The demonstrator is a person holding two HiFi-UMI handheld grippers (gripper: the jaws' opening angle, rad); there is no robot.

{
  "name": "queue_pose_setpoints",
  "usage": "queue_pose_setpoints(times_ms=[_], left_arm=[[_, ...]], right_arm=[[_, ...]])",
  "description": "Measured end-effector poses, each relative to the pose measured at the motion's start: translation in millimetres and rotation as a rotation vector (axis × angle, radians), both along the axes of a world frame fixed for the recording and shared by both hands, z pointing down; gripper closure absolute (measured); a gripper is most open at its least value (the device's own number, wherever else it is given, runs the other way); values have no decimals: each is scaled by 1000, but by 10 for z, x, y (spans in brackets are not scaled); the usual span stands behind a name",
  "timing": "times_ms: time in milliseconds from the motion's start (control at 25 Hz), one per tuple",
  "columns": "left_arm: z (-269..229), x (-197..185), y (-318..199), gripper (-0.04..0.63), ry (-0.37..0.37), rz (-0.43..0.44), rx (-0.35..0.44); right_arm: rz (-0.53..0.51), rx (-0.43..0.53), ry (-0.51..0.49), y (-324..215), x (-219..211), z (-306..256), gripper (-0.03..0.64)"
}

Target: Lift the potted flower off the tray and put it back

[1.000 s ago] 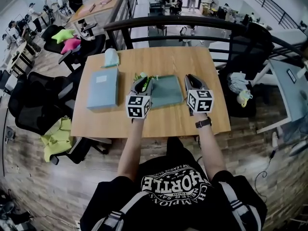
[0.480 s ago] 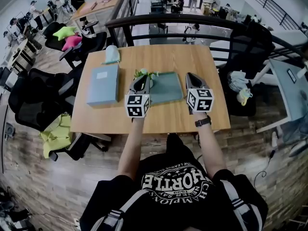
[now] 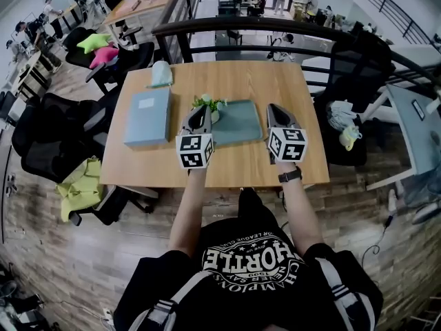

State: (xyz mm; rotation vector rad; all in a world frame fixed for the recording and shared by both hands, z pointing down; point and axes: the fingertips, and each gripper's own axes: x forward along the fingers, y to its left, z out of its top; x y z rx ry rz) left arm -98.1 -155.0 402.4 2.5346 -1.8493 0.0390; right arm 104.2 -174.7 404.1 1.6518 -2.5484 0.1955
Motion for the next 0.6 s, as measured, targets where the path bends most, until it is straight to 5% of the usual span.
queue_pose_setpoints(times_ms=[600], left_arm=[[36, 12, 158, 575, 24, -29, -14]], right_arm=[[-29, -46, -77, 174, -28, 148, 597]])
